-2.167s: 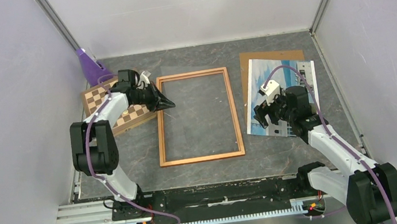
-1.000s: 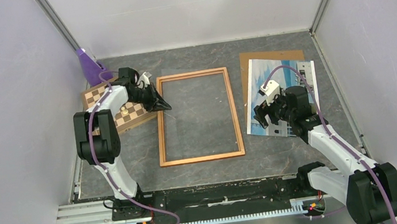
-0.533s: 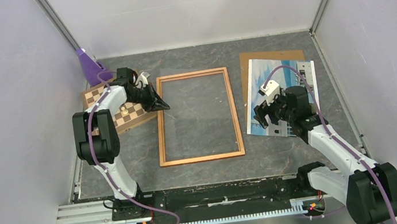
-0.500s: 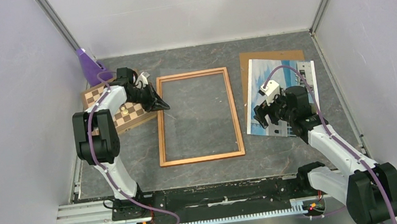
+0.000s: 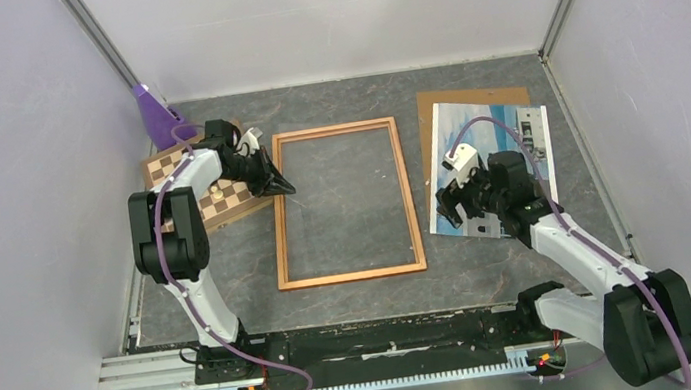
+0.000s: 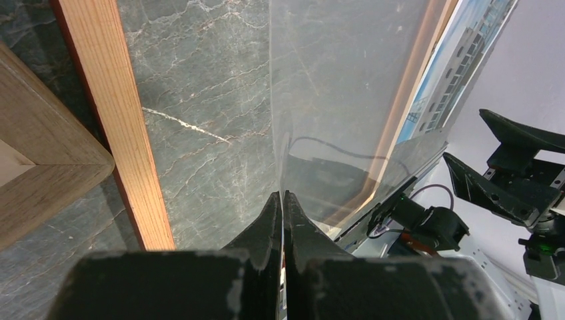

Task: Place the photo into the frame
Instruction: Place the photo frame item in the photo frame.

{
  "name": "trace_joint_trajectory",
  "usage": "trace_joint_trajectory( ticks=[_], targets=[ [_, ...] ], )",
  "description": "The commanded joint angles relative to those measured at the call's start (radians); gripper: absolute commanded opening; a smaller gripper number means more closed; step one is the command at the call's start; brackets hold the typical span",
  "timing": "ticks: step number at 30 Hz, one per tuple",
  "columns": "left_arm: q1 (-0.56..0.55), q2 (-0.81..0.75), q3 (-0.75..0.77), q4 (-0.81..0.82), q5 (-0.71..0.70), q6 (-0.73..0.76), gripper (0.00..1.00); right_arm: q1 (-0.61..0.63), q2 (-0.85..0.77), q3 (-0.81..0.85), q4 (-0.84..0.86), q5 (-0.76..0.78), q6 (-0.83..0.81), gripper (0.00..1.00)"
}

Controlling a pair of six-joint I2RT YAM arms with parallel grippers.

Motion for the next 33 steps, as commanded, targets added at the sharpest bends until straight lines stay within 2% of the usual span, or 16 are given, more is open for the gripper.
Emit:
trace_joint_trajectory(
  ticks=[1,10,19,33],
  targets=[
    [0.005,-0.001,0.048,-0.019,-0.011,0.058,0.02,0.042,0.028,0.051,0.057,0.032,0.002,0.84],
    [0.005,0.013,0.060,-0.029,-0.021,0.071,0.02,0.157,0.115,0.080,0.163,0.149,0.032,0.84],
    [0.007,0.021,0.067,-0.035,-0.040,0.077,0.02,0.190,0.186,0.089,0.231,0.216,0.048,0.83],
    [0.010,0.025,0.067,-0.035,-0.044,0.087,0.03,0.190,0.158,0.082,0.220,0.226,0.043,0.83]
  ],
)
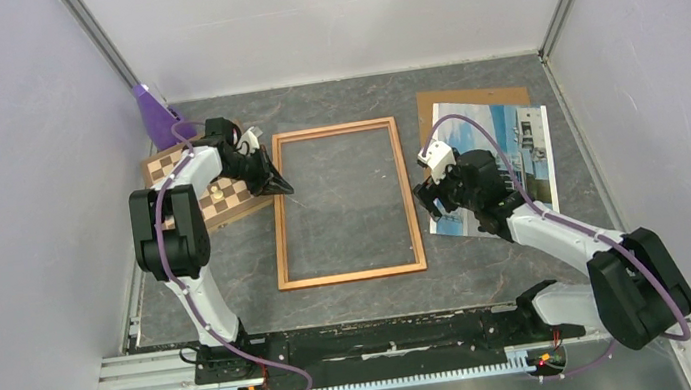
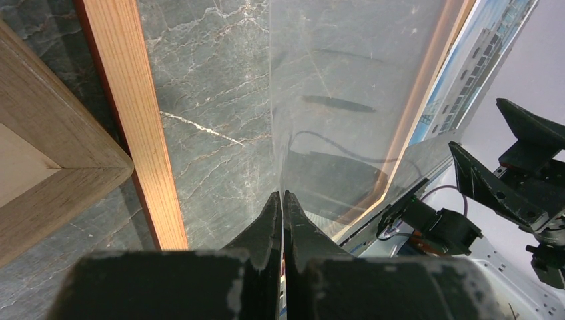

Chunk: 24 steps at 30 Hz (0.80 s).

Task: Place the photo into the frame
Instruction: Place the photo frame item in the photo frame.

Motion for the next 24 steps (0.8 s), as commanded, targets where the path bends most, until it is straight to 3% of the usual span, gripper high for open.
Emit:
trace_joint_trajectory(
  ticks=[1,24],
  targets=[
    [0.011,0.003,0.033,0.002,-0.012,0.053,0.02,0.004,-0.025,0.039,0.032,0.016,0.006,0.83],
    [0.015,-0.005,0.009,-0.008,-0.016,0.080,0.02,0.004,-0.028,0.037,0.022,0.012,0.002,0.83]
  ],
)
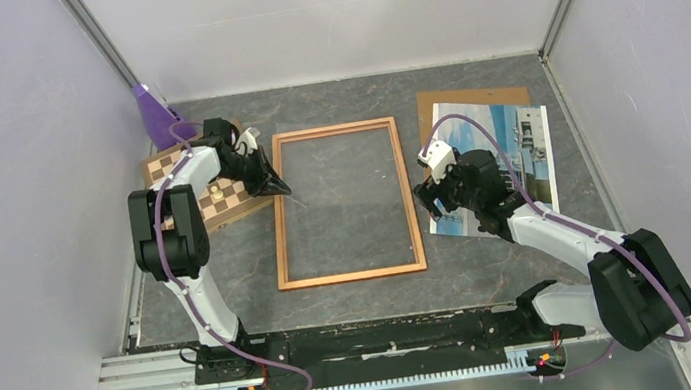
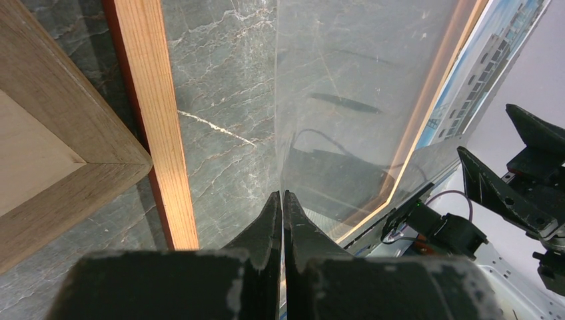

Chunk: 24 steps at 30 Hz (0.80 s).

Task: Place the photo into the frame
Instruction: Place the photo frame item in the photo frame.

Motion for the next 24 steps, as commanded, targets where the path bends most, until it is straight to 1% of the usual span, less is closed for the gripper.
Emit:
trace_joint_trajectory(
  ticks=[1,24],
  targets=[
    [0.005,-0.007,0.008,-0.003,0.006,0.072,0.02,0.004,-0.020,0.038,0.023,0.012,0.002,0.83],
    [0.005,-0.017,-0.010,-0.010,0.015,0.088,0.02,0.003,-0.022,0.034,0.019,0.021,-0.005,0.83]
  ],
)
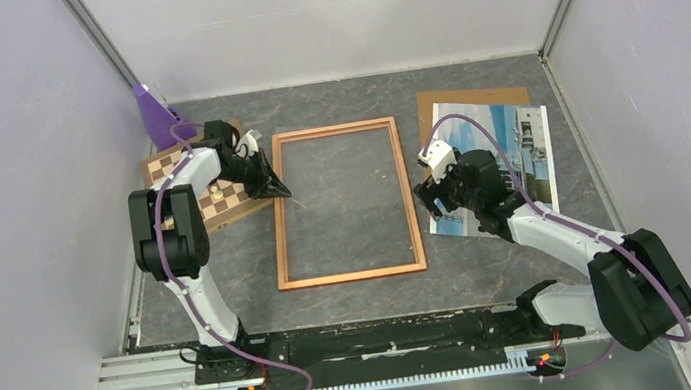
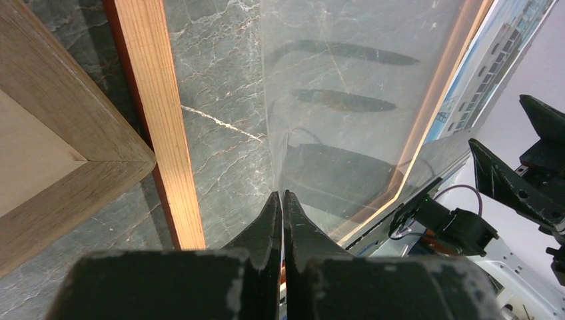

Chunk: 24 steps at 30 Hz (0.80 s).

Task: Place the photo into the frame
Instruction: Place the photo frame item in the photo frame.

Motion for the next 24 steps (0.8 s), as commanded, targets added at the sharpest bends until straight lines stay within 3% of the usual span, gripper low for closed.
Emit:
trace_joint_trajectory(
  ticks=[1,24],
  targets=[
    [0.005,-0.017,0.007,-0.011,0.014,0.061,0.02,0.004,-0.022,0.034,0.021,0.012,-0.004,0.83],
    [0.005,-0.019,0.017,-0.019,-0.006,0.076,0.02,0.004,-0.026,0.031,0.020,0.009,-0.006,0.83]
  ],
)
